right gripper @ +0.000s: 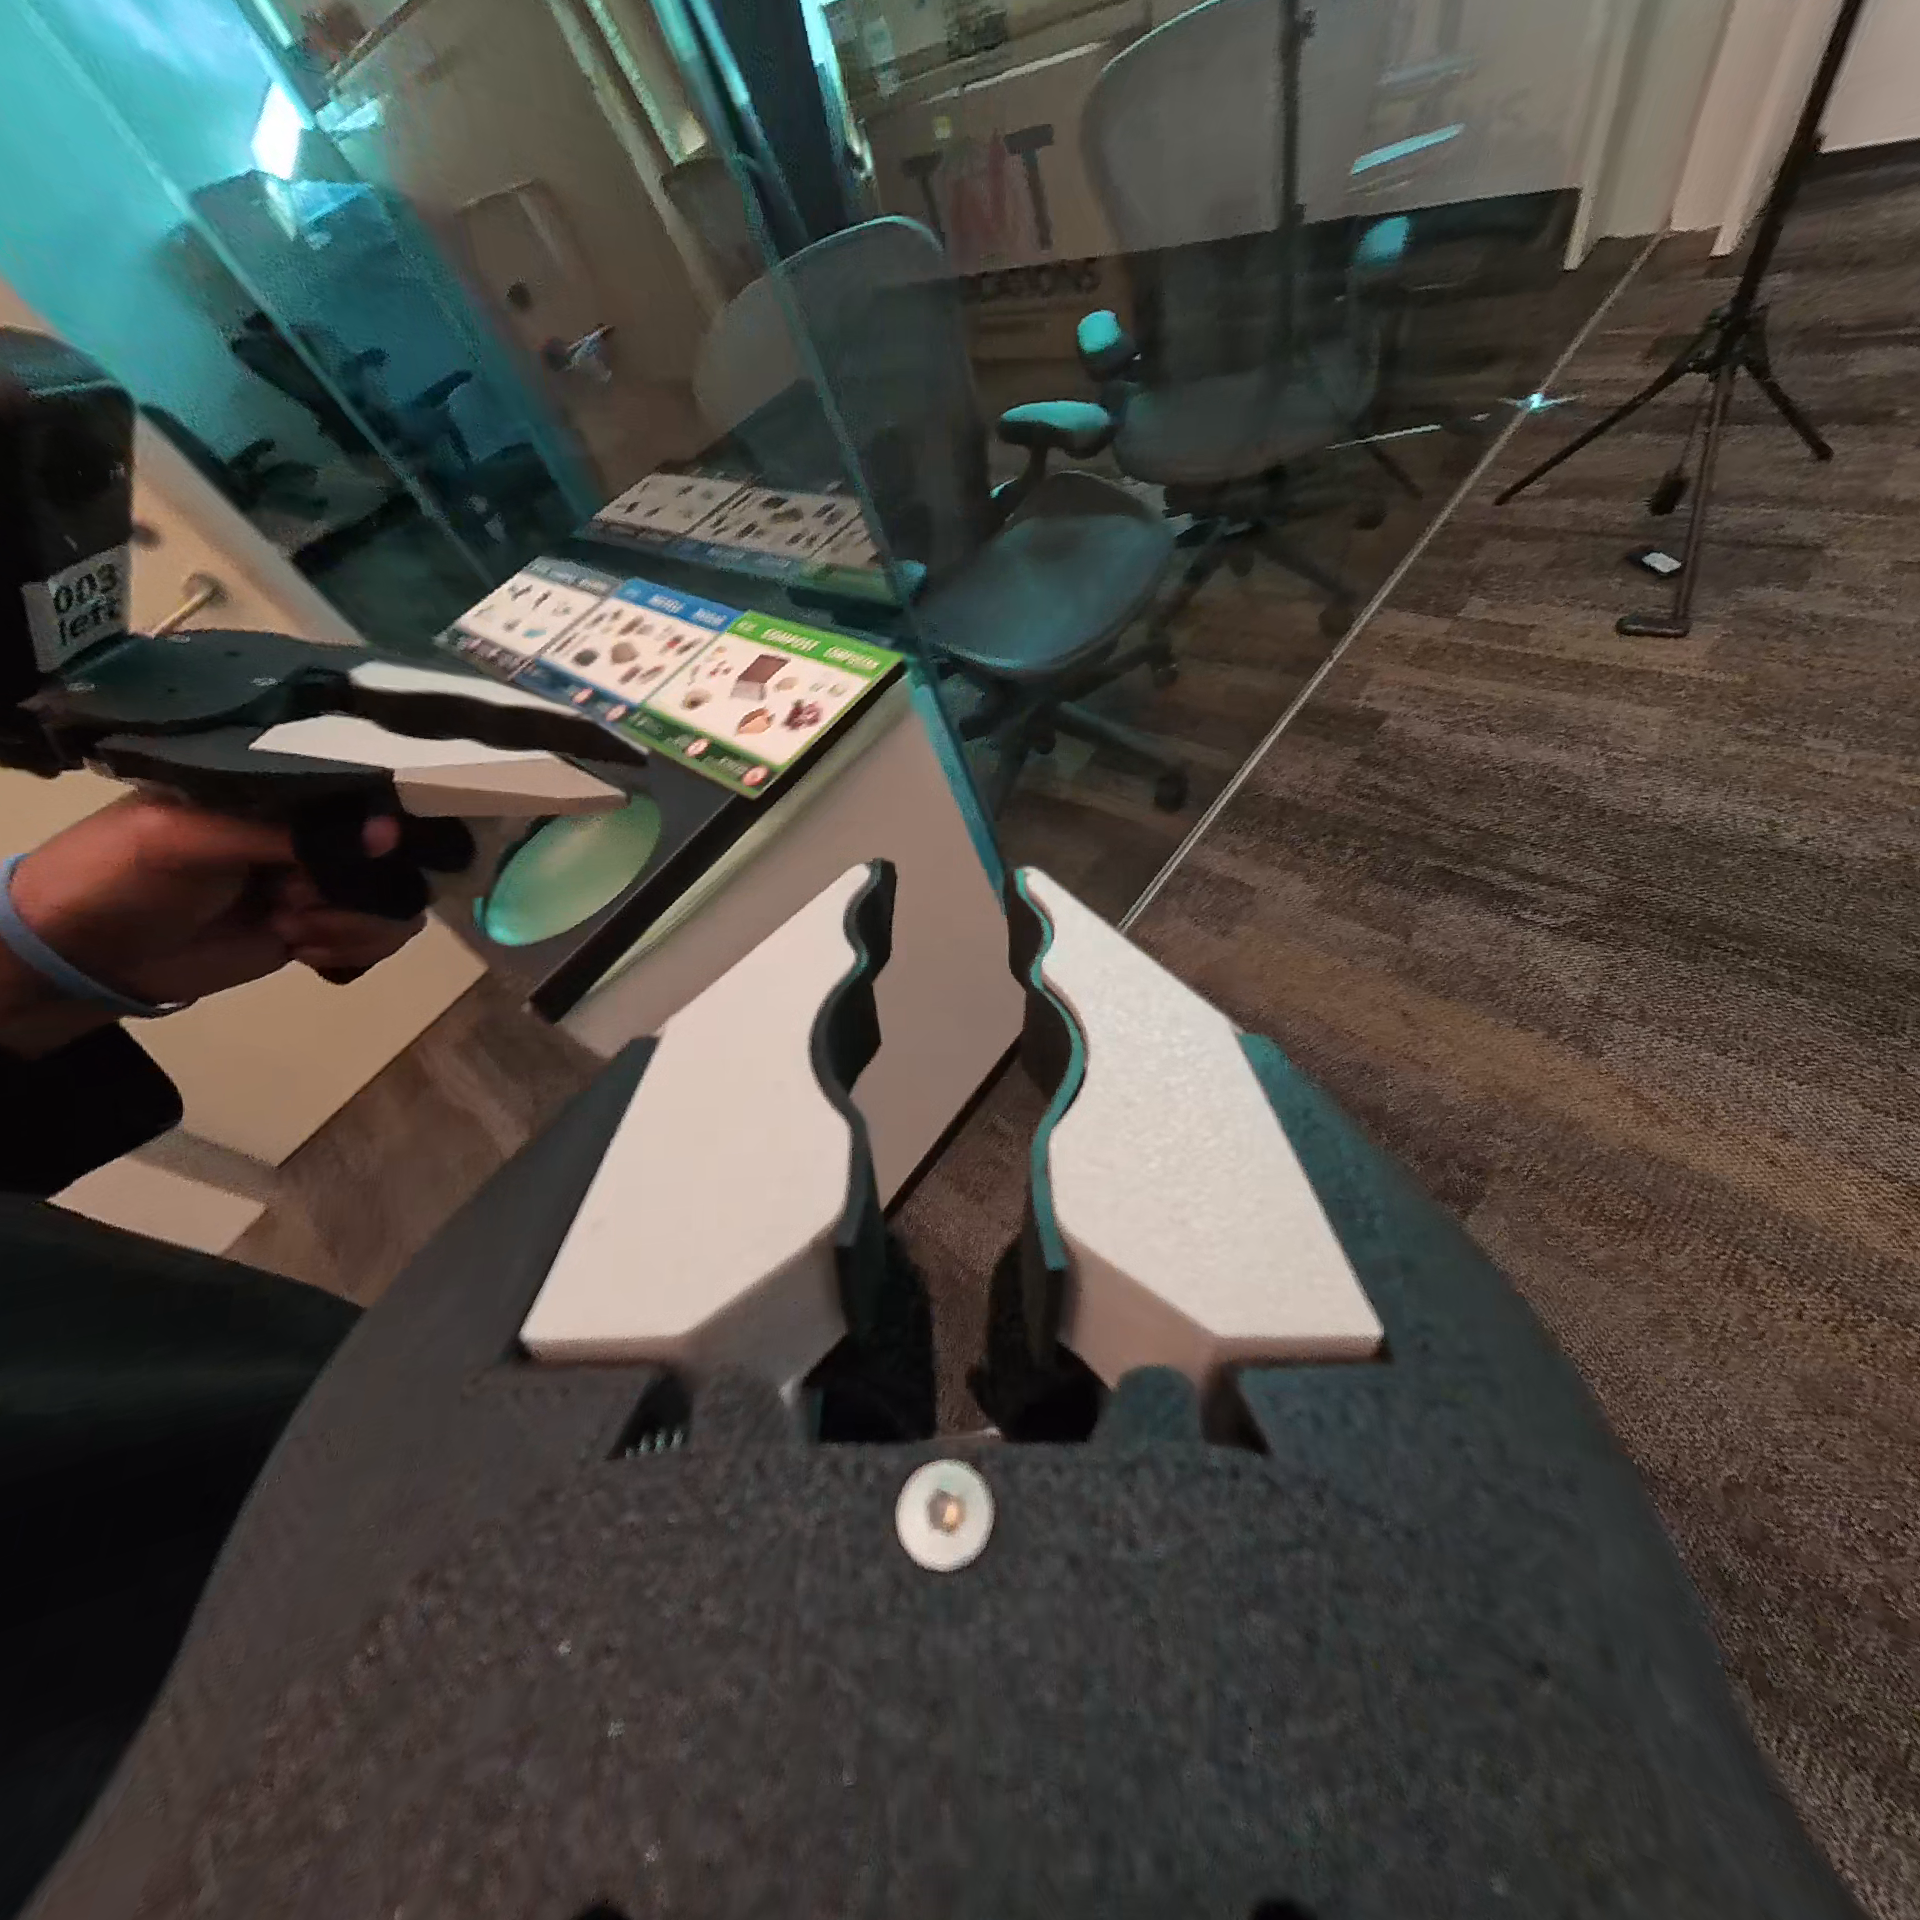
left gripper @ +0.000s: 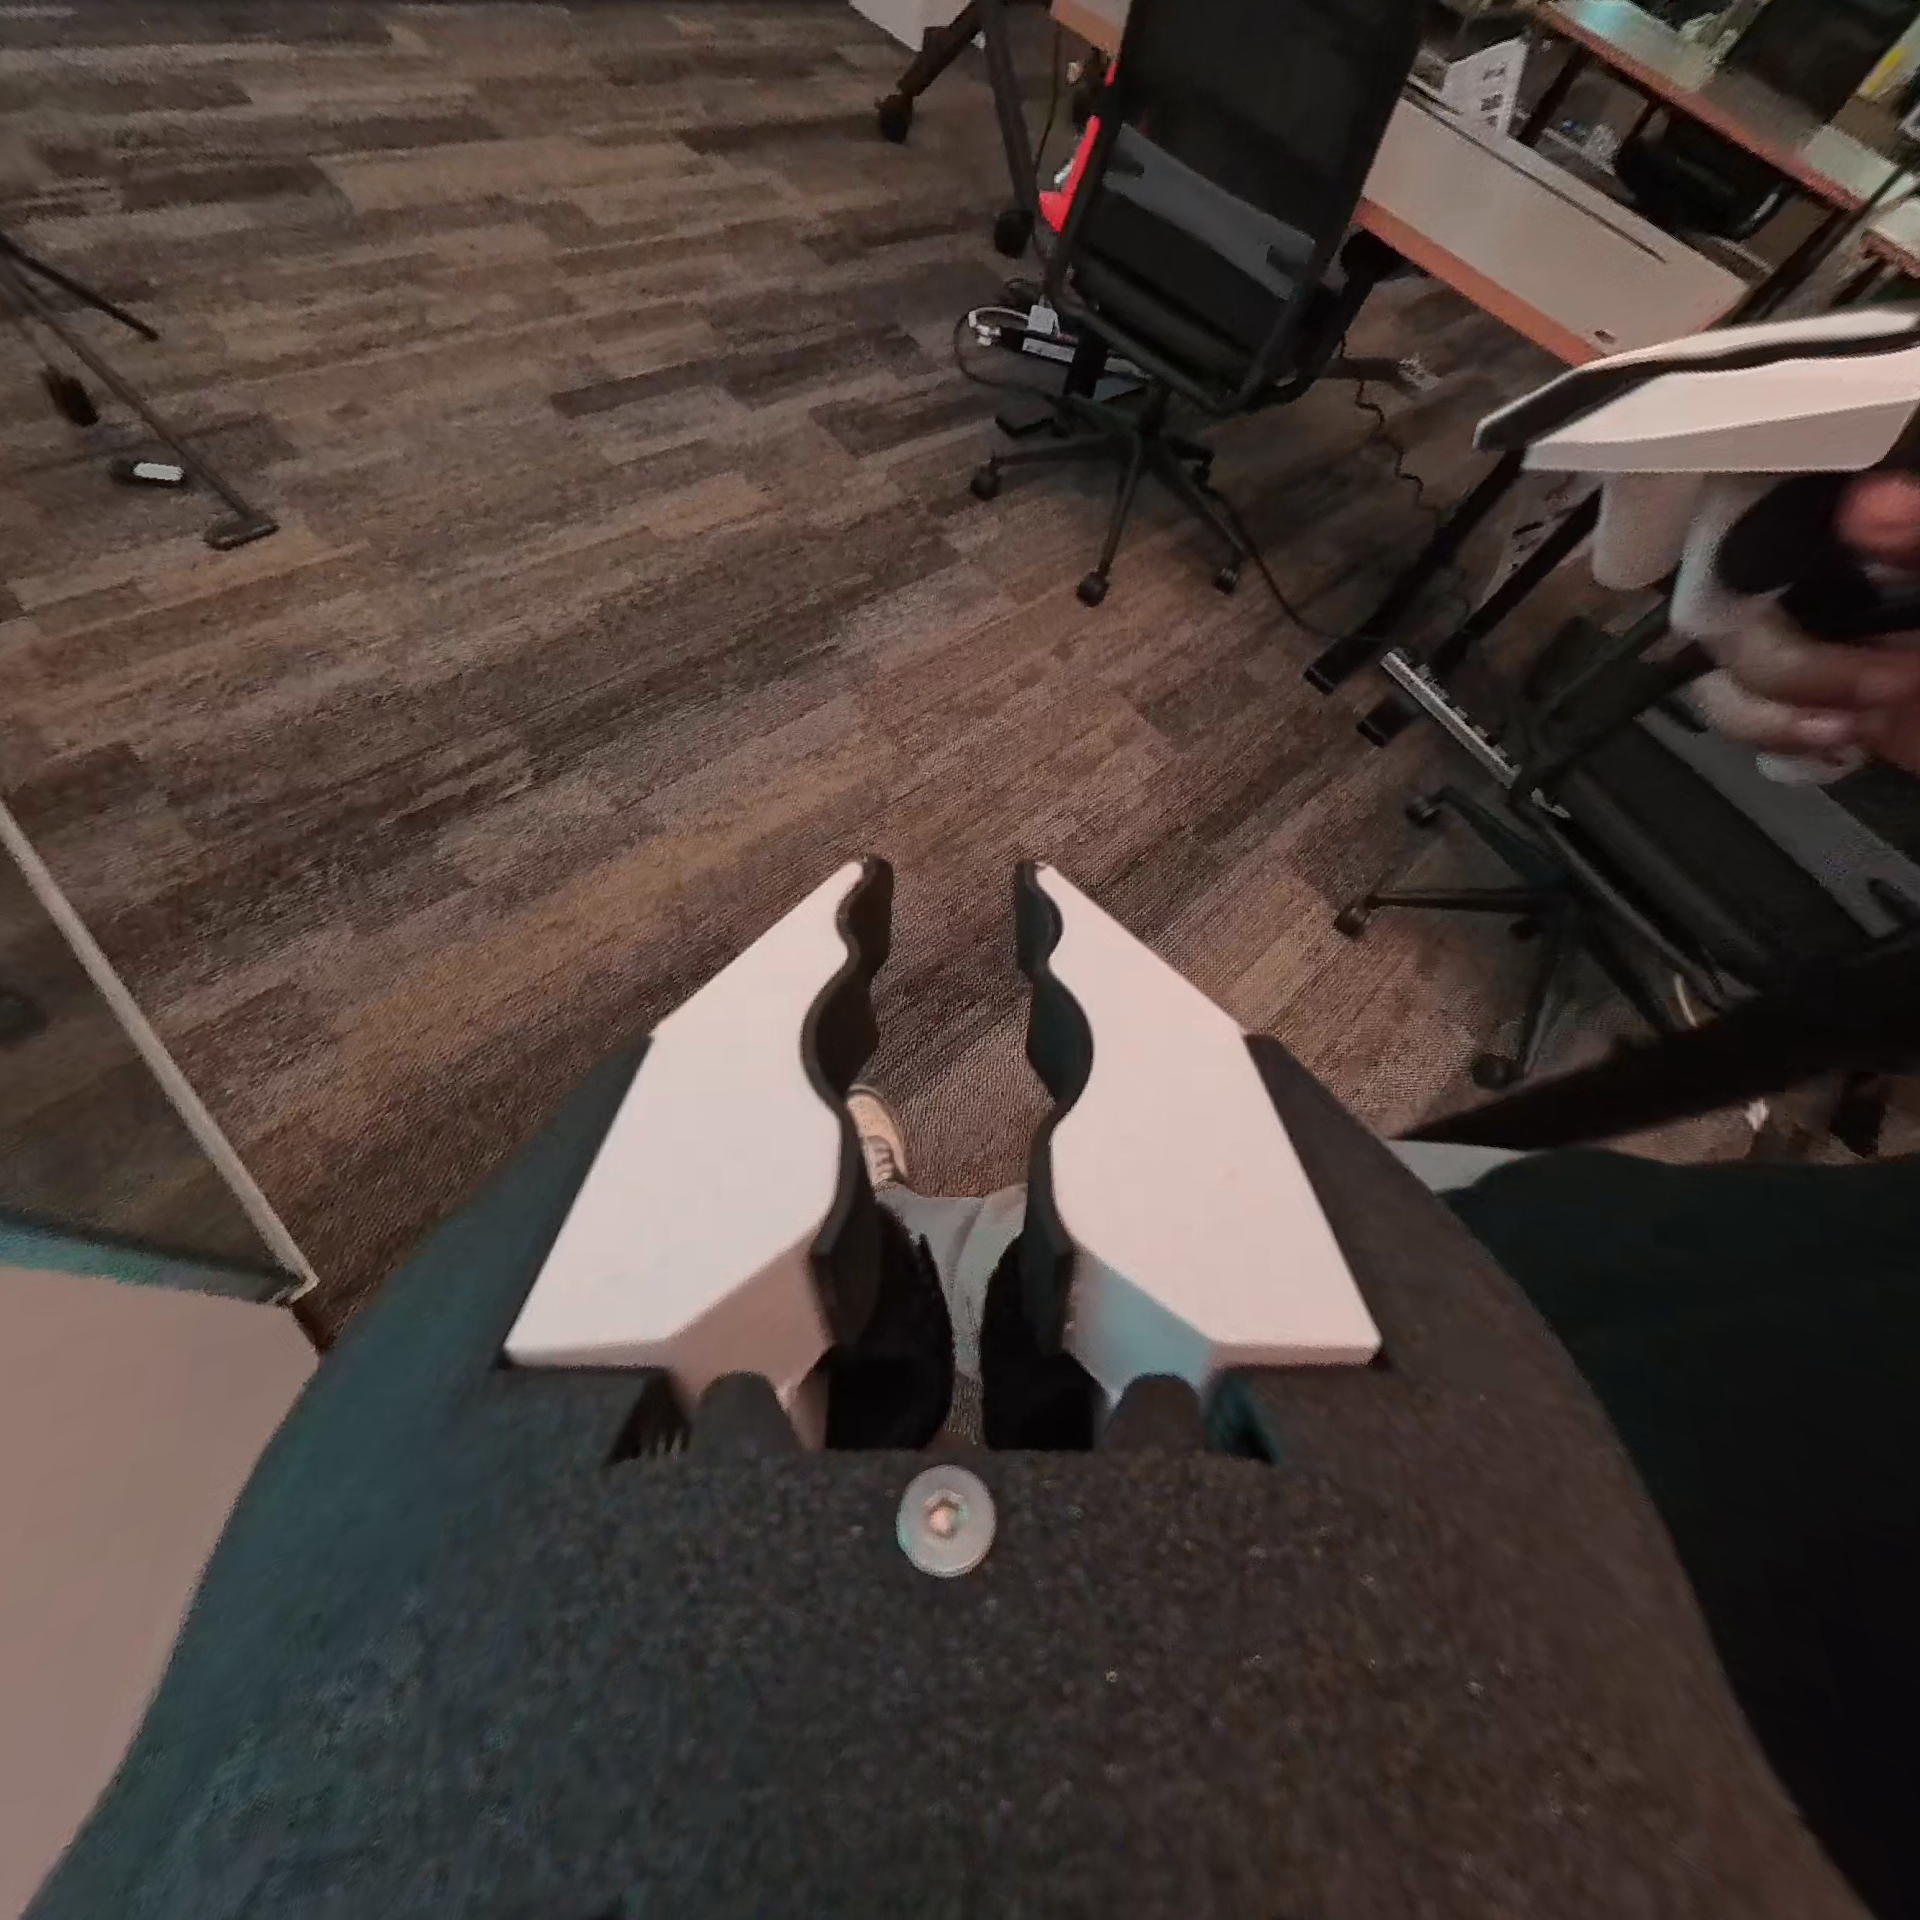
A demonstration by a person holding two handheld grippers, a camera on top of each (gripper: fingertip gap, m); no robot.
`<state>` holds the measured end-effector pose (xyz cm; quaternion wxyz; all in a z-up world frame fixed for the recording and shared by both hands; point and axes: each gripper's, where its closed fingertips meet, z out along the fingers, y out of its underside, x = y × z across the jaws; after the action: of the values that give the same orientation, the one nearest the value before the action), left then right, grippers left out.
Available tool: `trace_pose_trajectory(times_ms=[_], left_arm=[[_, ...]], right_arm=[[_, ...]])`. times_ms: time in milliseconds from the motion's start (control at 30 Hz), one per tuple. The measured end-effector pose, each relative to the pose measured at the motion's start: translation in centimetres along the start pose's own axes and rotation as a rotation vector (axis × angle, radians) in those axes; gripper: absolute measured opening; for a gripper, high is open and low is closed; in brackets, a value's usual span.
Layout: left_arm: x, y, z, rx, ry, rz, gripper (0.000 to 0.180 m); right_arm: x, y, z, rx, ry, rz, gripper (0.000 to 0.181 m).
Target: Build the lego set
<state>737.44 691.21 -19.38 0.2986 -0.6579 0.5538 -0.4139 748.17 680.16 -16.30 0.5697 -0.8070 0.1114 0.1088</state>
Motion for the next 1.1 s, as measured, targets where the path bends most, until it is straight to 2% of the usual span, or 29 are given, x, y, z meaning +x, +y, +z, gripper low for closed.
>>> trace_pose_trajectory(times_ms=[33,167,533,800,1100], left_arm=[[-1.0,-1.1,2.1,-0.005,0.016,-0.002,0.021],[-5.6,-6.8,10.4,-0.062,0.045,0.011,0.022],[-16.0,-24.4,29.5,-0.101,0.106,0.135,0.023],[-25.0,-35.0,45.8,-0.073,0.189,0.241,0.023],[-38.6,-47.5,58.8,-0.08,0.24,0.311,0.024]], right_arm=[[2.3,-0.8,1.0,0.008,0.008,0.013,0.021],[11.8,-4.7,4.1,0.034,0.05,0.059,0.021],[33.5,-15.9,8.4,0.092,0.193,0.1,0.02],[49.1,-21.3,15.9,0.166,0.305,0.216,0.018],[64.2,-35.8,28.6,0.153,0.322,0.121,0.019]])
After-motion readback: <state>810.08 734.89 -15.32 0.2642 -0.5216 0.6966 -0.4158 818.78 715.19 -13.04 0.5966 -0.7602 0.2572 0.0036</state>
